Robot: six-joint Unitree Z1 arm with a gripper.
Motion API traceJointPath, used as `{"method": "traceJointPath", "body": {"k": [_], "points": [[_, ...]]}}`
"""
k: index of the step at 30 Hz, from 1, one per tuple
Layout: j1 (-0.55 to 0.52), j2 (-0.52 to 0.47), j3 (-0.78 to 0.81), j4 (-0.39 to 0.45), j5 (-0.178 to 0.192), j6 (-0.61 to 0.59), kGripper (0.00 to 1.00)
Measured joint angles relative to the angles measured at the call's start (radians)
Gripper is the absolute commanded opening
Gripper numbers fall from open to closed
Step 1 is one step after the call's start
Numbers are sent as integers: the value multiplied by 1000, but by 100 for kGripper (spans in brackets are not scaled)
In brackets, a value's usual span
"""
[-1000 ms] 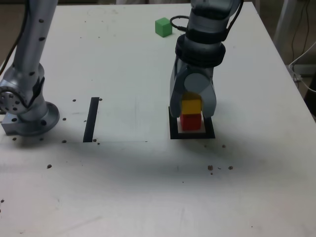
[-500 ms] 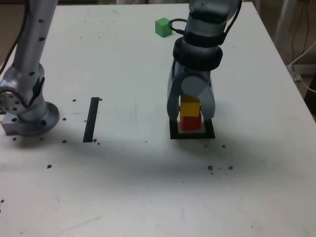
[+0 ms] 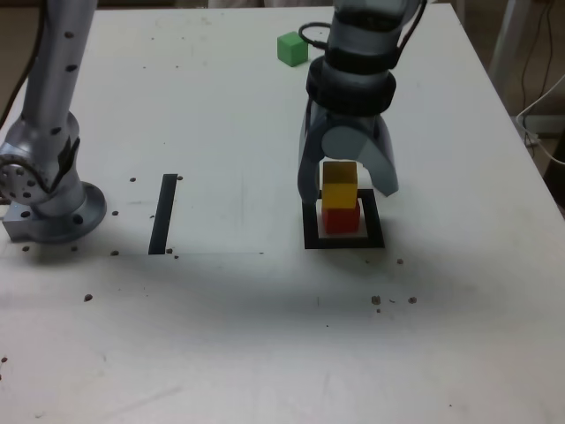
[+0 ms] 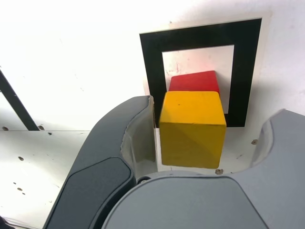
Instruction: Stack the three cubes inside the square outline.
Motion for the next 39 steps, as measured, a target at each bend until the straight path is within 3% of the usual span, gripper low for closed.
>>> {"method": "traceJointPath", "body": {"k": [8, 17, 27, 39], "points": [[103, -61, 14, 66, 57, 39, 99], [321, -106, 24, 93, 125, 173, 99], [613, -81, -45, 93, 143, 321, 100], [793, 70, -235, 101, 144, 391, 100]]}}
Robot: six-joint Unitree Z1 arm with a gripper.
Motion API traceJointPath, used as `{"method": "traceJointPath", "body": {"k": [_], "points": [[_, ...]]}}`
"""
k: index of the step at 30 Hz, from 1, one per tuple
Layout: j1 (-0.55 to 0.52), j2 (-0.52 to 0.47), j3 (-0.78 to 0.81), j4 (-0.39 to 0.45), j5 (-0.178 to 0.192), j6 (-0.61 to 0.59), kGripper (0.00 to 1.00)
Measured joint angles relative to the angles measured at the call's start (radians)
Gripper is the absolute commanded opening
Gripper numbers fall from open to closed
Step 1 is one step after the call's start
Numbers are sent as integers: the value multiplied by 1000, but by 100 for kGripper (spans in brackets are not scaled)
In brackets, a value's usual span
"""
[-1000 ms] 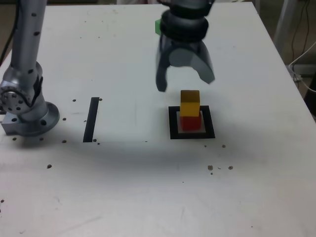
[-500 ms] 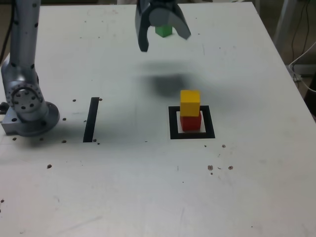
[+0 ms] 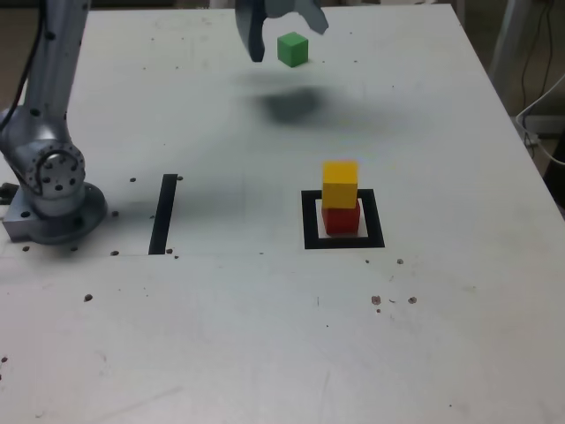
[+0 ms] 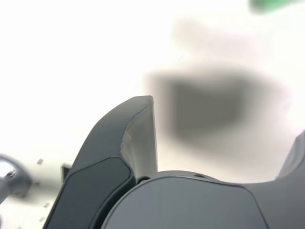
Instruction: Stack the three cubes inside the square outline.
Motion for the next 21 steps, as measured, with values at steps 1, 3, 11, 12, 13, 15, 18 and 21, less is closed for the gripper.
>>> {"method": "traceJointPath", "body": {"k": [1, 3, 11, 12, 13, 15, 18, 21], "points": [[11, 15, -17, 4, 0, 3, 100], [25, 46, -56, 15, 0, 9, 100], [62, 182, -254, 88, 0, 31, 99], [65, 201, -285, 100, 0, 34, 99], [69, 217, -311, 110, -1, 37, 99], [79, 248, -362, 128, -2, 40, 99], [92, 290, -427, 149, -8, 45, 99], [107, 331, -487, 163, -15, 50, 99]]}}
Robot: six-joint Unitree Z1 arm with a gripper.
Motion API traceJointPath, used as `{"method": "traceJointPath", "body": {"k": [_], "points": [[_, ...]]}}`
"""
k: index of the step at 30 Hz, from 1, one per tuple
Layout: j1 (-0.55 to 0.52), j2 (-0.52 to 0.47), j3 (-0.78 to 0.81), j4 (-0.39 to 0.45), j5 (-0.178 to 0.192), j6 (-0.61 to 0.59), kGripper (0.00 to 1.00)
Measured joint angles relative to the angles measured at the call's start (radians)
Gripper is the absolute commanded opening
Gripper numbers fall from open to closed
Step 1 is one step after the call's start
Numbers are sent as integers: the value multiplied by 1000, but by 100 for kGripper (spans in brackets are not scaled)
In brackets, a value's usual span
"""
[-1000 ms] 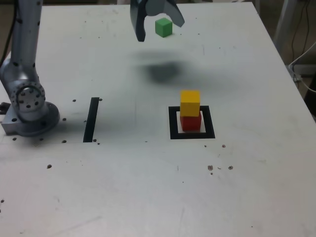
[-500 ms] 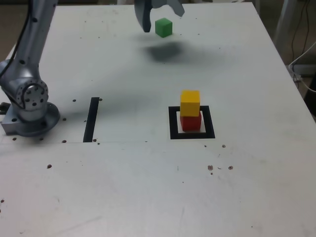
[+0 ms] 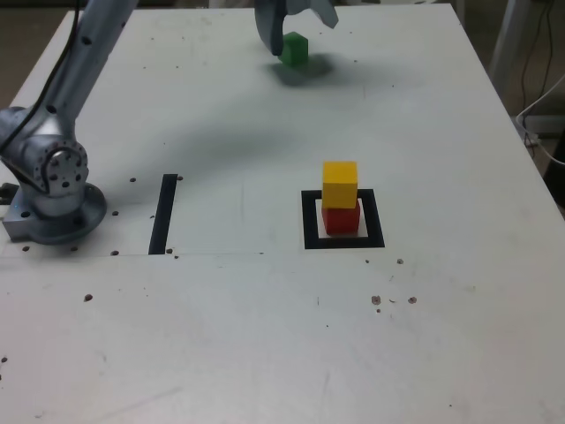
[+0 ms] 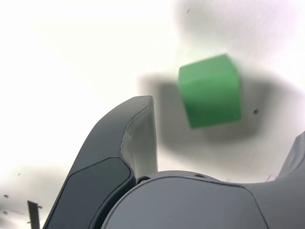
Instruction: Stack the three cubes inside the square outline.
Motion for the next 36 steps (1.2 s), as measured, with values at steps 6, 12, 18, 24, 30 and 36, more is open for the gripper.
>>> {"method": "traceJointPath", "body": {"k": [6, 12, 18, 24, 30, 36], "points": [[18, 38, -51, 12, -13, 3, 97], [22, 73, -84, 14, -33, 4, 94], [26, 110, -114, 15, -50, 4, 89], [32, 125, -145, 24, -50, 4, 75], [33, 130, -149, 26, -50, 3, 52], [33, 130, -149, 29, -42, 2, 32]]}}
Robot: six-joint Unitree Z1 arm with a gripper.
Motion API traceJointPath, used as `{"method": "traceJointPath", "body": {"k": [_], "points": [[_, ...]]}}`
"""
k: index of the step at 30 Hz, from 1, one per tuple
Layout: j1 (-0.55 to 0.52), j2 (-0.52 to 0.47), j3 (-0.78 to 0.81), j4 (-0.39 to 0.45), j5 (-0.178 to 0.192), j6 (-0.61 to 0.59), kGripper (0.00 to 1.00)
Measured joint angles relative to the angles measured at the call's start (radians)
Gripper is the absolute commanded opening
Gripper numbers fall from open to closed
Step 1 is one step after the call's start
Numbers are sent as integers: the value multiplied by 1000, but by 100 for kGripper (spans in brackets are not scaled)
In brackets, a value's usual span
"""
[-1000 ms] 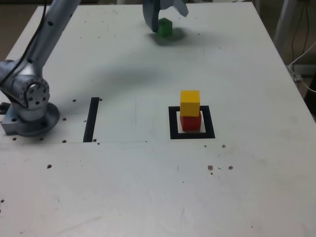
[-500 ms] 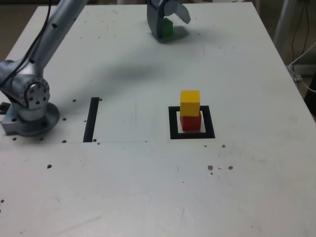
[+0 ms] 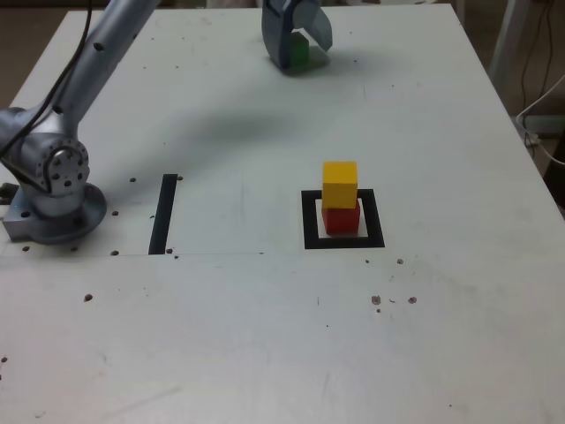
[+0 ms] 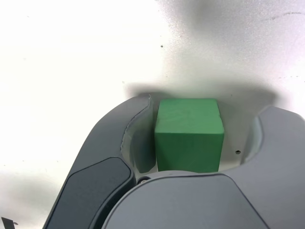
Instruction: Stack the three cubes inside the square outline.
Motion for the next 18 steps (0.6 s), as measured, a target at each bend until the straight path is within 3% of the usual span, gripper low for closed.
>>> {"method": "traceJointPath", "body": {"k": [18], "points": [[-7, -1, -3, 15, 3, 3, 29]]}}
